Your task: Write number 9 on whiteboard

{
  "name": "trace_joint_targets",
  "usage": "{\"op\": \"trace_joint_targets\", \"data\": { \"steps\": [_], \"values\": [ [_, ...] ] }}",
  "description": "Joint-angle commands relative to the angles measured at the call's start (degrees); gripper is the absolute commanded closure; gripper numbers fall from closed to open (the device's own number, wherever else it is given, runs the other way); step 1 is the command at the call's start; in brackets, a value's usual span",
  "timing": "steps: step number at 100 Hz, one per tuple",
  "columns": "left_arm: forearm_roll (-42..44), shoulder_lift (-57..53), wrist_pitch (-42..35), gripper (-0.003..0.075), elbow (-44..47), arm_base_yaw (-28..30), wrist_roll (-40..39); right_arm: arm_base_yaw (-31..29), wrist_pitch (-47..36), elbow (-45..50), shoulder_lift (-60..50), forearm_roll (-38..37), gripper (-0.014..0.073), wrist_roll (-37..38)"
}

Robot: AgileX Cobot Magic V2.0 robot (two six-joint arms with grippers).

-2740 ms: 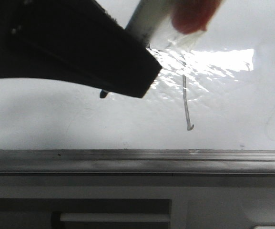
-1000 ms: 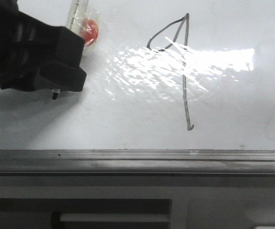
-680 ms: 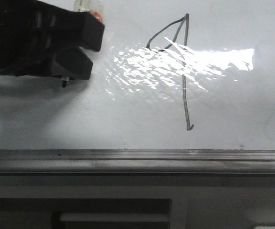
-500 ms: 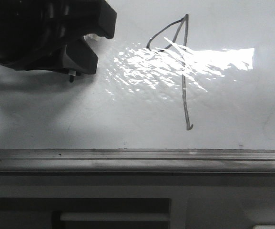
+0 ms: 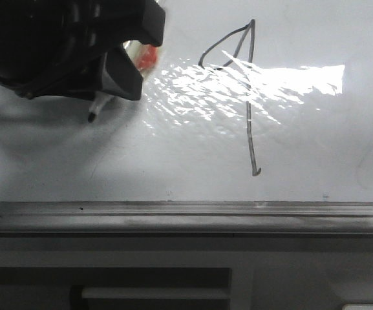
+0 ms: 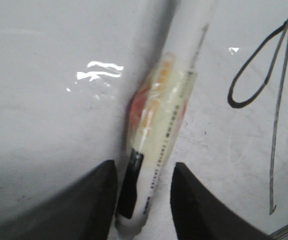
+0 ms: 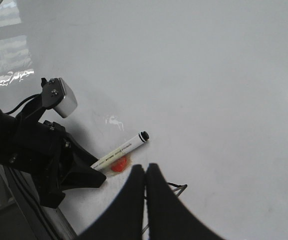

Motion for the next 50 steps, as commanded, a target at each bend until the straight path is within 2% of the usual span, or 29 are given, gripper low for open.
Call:
{"op": "trace_joint_targets", "data": {
  "steps": [1,14,23,36,43,50],
  "values": [
    [-0.74,0.97,-5.79,0.0372,-0.51,0.7,-0.44,-0.05,-3.28,-1.93,-0.15,-2.79,0.0654,0.64],
    [-0.74,0.97,-6.6,0.0359,-0.51,0.7,-0.44,-0.05,-3.72,-1.93,-0.15,-2.79,0.0654,0.74],
    [-0.74,0.6,-6.6,0.0276,-0.82,0.7,-0.44,-0.05,-3.72,-1.93,-0.15,-2.79,0.0654,0.73],
    [-1.01,-2.31,-3.27,0.0104,-2.27,0.47,-0.33,-0.05,-3.61,-1.93,-0.15,-2.79,0.0655,0.73],
    [-1.15,-4.6,-1.06,0.007,-2.55,0.47,-0.33,-0.05,-3.33,-1.82,-0.15,-2.79,0.0655,0.73],
    [-1.15,-8.0,1.35,0.0069,-2.44,0.47,0.1,-0.05,-1.95,-1.82,-0.15,-2.79,0.0655,0.73]
  ]
}}
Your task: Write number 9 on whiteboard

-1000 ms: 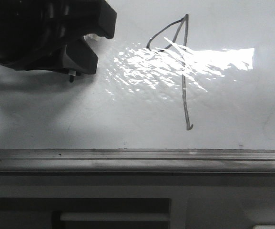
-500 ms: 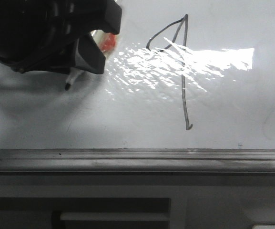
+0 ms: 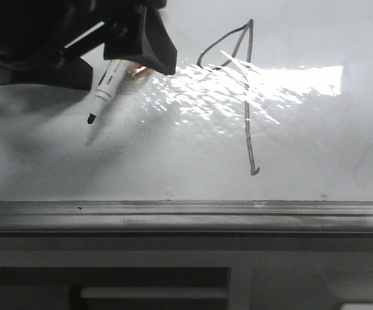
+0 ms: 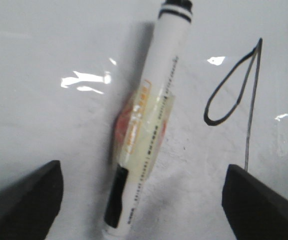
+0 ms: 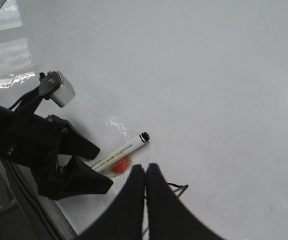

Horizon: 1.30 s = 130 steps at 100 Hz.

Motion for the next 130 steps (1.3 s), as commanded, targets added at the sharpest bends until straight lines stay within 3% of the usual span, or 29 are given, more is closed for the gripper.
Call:
{"op": "trace_joint_targets", "data": {
  "steps": [1,10,20,34,49,73,130],
  "values": [
    [0.2,-4.61,0.18,0.0069,-1.32,0.58,0.2,-0.08,-1.57,-1.72,-0.15,-2.77,0.0655,0.16],
    [0.2,-10.14,1.19,0.0085,-0.48,0.58,0.56,-0.08,-1.55,-0.32,-1.45,-3.11,0.0655,0.16],
    [0.69,-17.46,0.97,0.0175,1.81,0.58,7.36,-0.08,-3.35,4.41,-5.12,-6.91,0.0655,0.16],
    [0.33,-27.8,1.34,0.0422,7.66,0.58,10.65,-0.08,-5.04,13.64,-12.66,-9.88,0.0655,3.06],
    [0.33,-36.33,1.58,0.0743,14.42,0.58,10.65,-0.08,-4.78,20.65,-20.8,-9.88,0.0655,7.24],
    [0.18,-41.66,1.65,0.0741,19.64,0.58,10.65,-0.08,-3.92,24.98,-27.89,-9.4,0.0655,7.33],
    [0.18,-41.55,1.78,0.0741,22.87,0.58,10.65,-0.08,-3.74,24.98,-28.14,-9.4,0.0655,7.33]
  ]
}}
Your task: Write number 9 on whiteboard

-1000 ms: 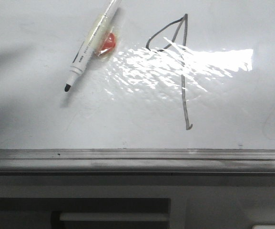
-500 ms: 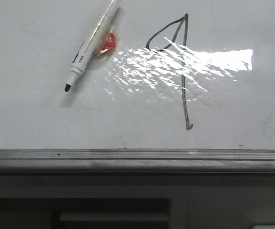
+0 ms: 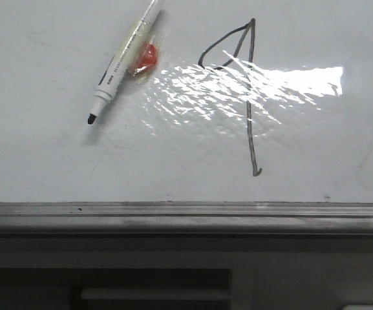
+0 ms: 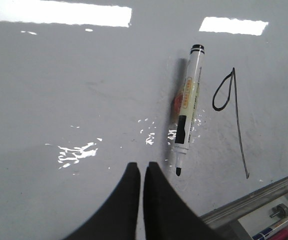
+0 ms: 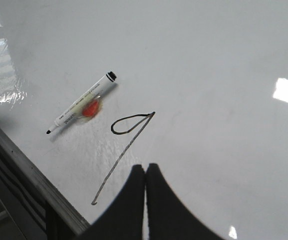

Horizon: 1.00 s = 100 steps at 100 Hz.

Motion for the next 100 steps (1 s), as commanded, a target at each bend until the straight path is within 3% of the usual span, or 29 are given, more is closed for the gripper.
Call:
{"op": "trace_joint_targets", "data": {
  "steps": [1,21,36,42,53,62,67,86,100],
  "values": [
    [0.18,0.08,1.65,0.0741,-0.43,0.03,0.2,-0.08,-2.9,-1.31,0.68,-3.01,0.0655,0.14],
    [5.11,-3.01,-4.77,0.0741,3.54,2.61,0.2,-0.08,-2.9,-1.31,0.68,-3.01,0.0655,0.14],
    [15.61,-8.72,-5.25,0.0741,8.85,8.24,-1.08,-0.08,-2.9,-1.31,0.68,-3.01,0.0655,0.14],
    [24.02,-11.41,-5.25,0.0741,11.1,11.62,-8.39,-0.08,-2.9,-1.31,0.68,-3.01,0.0655,0.14],
    [49.23,-15.84,-5.15,0.0741,15.99,19.51,-31.5,-0.08,-2.9,-1.31,0.68,-3.01,0.0655,0.14],
    [66.35,-19.33,-2.67,0.0741,19.77,26.83,-43.79,-0.08,-2.9,-1.31,0.68,-3.01,0.0655,0.14],
    [71.54,-20.41,-0.02,0.0741,20.9,30.64,-48.47,-0.08,-2.9,-1.31,0.68,-3.01,0.0655,0.14],
    [82.11,-21.81,22.25,0.0741,20.91,41.13,-62.79,-0.08,-2.9,-1.31,0.68,-3.01,0.0655,0.14],
    [90.17,-21.84,28.77,0.0741,20.91,44.11,-74.12,-0.08,-2.9,-1.31,0.68,-3.01,0.0655,0.14]
  ]
}}
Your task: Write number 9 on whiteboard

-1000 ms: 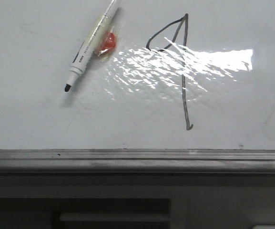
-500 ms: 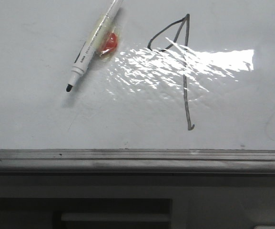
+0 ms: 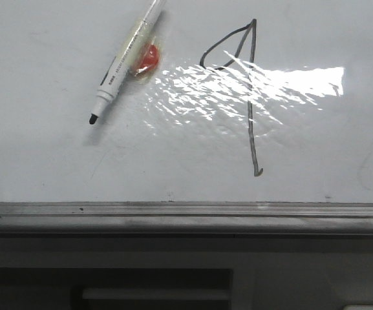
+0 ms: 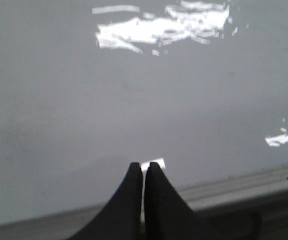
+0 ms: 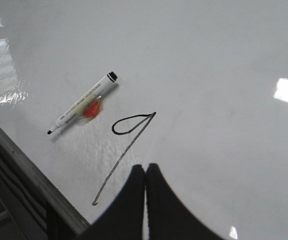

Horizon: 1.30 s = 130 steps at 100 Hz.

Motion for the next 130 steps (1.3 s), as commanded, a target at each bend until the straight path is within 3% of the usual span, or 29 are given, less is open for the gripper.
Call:
{"op": "trace_joint_targets", "data": {
  "steps": [1,18,38,119,130],
  "values": [
    [5.09,0.27,0.58,0.0741,1.07,1.48,-8.15,-0.08,-2.9,-1.4,0.68,-3.01,0.0655,0.11],
    [10.97,-3.49,3.58,0.0741,1.07,2.96,-13.16,-0.08,-2.9,-1.4,0.68,-3.01,0.0655,0.11],
    [10.97,-8.81,4.44,0.0741,1.07,3.43,-13.16,-0.08,-2.9,-1.4,0.68,-3.01,0.0655,0.11],
    [10.86,-8.63,4.19,0.0741,1.07,3.43,-13.16,-0.08,-2.9,-1.4,0.68,-3.11,0.0655,0.11],
    [10.86,-8.63,4.19,0.0741,1.07,3.43,-13.16,-0.08,0.7,-0.69,0.68,-4.37,0.0655,0.11]
  ]
}}
